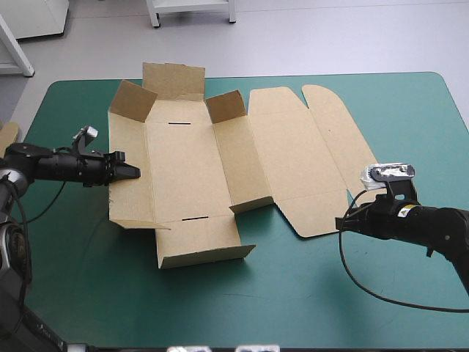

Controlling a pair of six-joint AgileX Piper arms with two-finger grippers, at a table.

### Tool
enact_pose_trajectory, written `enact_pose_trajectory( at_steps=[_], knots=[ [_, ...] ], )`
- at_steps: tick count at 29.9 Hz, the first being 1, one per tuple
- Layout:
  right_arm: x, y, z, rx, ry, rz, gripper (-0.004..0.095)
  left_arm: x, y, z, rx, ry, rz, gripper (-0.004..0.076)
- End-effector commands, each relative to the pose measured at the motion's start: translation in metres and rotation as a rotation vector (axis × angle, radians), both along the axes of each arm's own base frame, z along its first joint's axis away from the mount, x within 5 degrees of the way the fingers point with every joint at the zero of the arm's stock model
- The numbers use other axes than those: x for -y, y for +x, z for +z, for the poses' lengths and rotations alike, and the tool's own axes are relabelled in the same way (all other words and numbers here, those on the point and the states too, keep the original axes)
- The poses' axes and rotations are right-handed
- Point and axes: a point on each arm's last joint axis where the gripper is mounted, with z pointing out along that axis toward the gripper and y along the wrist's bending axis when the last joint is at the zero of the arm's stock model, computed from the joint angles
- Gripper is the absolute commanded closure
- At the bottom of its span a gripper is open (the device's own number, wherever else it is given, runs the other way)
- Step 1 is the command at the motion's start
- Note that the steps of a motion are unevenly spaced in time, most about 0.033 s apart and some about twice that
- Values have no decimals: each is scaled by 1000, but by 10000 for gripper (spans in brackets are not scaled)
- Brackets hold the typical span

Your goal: Fold the box

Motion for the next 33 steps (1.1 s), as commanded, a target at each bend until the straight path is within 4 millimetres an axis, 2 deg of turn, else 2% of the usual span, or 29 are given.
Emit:
enact_pose_trajectory(
  at_steps=[1,5,8,11,14,19,25,33],
  knots=[
    [2,4,16,87,26,-31,921,31,5,56,87,108,-118,732],
    [2,4,16,87,28,-31,921,54,20,90,195,208,-131,732],
    [1,4,16,84,37,-31,921,66,28,107,239,346,-159,732],
    [0,3,16,76,51,-30,921,78,37,107,218,452,-206,732],
    [0,3,15,64,53,-25,921,83,45,98,173,517,-275,732],
    [-1,1,14,42,51,-15,921,74,58,89,134,688,-276,732],
    [-1,3,12,32,58,-16,921,76,60,96,208,849,-351,732],
    [-4,13,-2,-38,57,-1,921,98,57,97,248,883,-454,733]
  ],
)
